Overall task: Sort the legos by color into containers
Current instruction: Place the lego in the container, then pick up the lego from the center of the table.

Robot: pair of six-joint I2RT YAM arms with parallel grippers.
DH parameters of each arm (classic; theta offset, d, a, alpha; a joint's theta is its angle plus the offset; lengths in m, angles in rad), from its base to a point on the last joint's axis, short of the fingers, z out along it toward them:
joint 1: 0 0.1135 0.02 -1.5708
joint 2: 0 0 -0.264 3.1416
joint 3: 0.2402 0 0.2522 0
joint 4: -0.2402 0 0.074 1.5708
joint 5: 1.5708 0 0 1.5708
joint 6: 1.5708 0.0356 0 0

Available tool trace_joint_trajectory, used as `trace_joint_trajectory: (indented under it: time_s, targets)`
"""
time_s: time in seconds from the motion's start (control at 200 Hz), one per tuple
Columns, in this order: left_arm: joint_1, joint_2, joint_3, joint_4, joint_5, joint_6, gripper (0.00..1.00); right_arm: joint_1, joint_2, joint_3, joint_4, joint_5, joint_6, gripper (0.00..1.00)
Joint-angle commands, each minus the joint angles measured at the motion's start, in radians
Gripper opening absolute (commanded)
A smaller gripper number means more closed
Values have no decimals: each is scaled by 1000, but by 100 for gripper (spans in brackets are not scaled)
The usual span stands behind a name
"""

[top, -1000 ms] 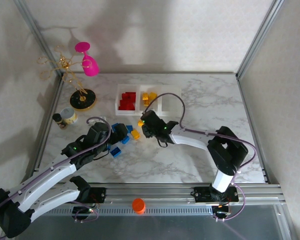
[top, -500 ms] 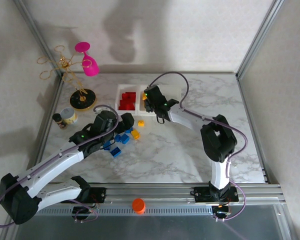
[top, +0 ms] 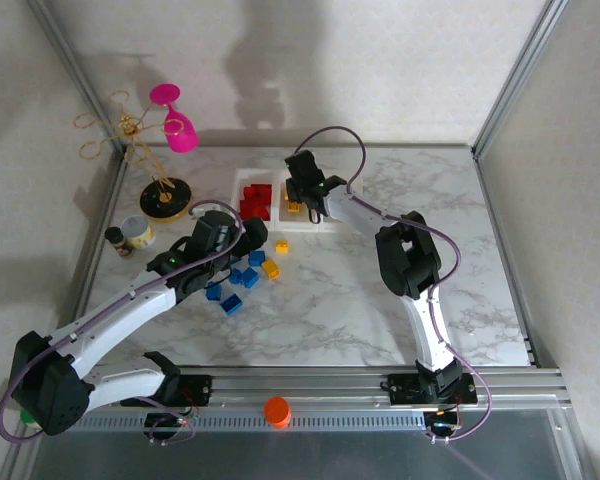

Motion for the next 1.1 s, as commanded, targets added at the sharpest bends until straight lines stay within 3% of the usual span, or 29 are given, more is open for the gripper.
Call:
trace_joint_trajectory:
  time_s: [0.0, 0.21, 0.546, 0.776, 1.096]
  targets:
    - [10, -17, 37, -1, 9, 28, 100, 9, -46, 16, -26, -35, -13, 47]
    - [9, -73, 32, -48, 19, 40, 100, 44, -198, -127, -4, -41, 4, 50]
    - [11, -202, -57, -130, 23, 25, 100, 198, -358, -418, -3, -22, 161, 55]
    - [10, -284, -132, -150, 13, -13, 100, 246, -346, -527, 63, -36, 298, 62]
    - [11, -313, -171, -149, -5, -38, 100, 250, -189, -435, 76, 3, 384, 65]
